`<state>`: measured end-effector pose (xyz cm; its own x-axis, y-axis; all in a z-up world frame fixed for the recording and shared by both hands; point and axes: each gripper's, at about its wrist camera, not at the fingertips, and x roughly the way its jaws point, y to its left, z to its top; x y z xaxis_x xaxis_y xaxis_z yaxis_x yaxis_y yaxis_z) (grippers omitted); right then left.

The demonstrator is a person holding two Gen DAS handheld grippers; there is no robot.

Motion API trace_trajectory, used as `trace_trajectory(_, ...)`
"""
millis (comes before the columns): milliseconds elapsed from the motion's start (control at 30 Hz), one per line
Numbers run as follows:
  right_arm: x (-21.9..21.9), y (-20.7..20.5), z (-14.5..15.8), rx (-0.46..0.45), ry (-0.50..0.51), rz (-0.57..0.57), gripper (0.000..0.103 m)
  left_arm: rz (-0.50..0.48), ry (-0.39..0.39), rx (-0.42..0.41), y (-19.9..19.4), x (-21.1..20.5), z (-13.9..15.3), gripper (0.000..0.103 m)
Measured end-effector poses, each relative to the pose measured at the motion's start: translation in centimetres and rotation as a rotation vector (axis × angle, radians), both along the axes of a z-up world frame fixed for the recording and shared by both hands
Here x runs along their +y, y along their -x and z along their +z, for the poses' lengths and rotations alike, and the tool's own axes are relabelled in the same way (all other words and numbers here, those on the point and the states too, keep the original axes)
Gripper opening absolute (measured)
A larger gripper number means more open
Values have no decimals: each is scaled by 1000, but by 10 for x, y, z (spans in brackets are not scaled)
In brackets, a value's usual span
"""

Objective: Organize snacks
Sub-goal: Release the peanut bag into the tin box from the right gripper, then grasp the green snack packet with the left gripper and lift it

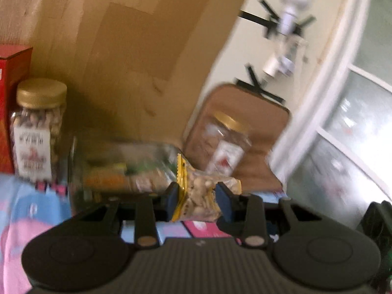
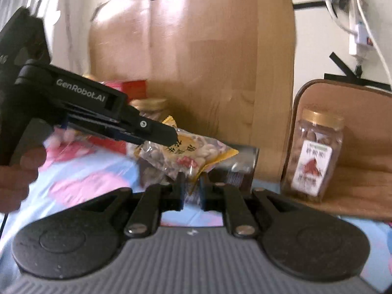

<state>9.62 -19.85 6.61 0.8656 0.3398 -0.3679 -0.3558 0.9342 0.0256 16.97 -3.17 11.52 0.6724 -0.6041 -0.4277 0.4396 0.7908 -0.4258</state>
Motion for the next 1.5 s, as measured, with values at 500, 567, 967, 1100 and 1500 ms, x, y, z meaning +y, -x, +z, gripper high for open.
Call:
trace_trajectory(500, 23, -97, -28, 50, 17, -52, 46, 169, -105, 71, -92, 10, -46, 41)
trace_trajectory(567, 20, -83, -19, 26, -6, -58, 46, 156, -60, 58, -74, 29, -40, 43)
trace_trajectory(967, 35, -48, -55, 427, -495, 82, 47, 298, 154, 265, 51, 151, -91, 46)
trace_trajectory(1100, 57, -57, -67, 483, -481, 41, 37, 260, 223, 344, 51, 152, -112, 46)
trace_trajectory(1500, 35, 36, -23, 255, -438, 54, 14, 39, 294, 251, 75, 103, -80, 43)
